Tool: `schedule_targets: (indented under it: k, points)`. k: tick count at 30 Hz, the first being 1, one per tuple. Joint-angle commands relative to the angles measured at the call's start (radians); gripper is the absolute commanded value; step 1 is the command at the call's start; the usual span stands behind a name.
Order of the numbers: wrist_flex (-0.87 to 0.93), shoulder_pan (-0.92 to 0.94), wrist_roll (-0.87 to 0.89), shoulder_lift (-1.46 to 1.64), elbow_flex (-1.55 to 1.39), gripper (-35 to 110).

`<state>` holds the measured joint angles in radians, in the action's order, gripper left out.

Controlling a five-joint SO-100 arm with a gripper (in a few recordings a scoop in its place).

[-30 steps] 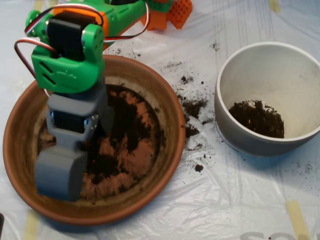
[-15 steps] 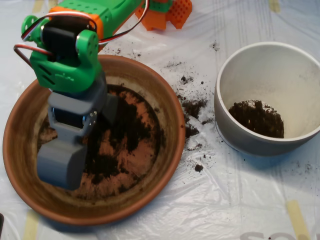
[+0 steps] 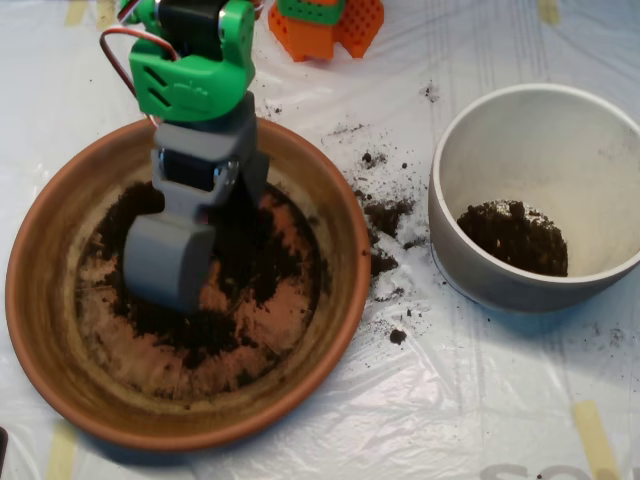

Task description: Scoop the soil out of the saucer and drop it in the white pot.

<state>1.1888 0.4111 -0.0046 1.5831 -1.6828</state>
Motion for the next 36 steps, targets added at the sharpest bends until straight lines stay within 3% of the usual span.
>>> schedule_targets:
  k: [1, 19, 26, 36]
  points:
    - [-0.021, 0.061, 0.000, 0.152, -0.028, 46]
    - [-0.267, 0.367, -0.063, 0.170, -0.304, 45]
    - [-0.383, 0.388, -0.035, 0.250, -0.428, 43]
    - [-0.351, 0.305, -0.077, 0.043, -0.345, 46]
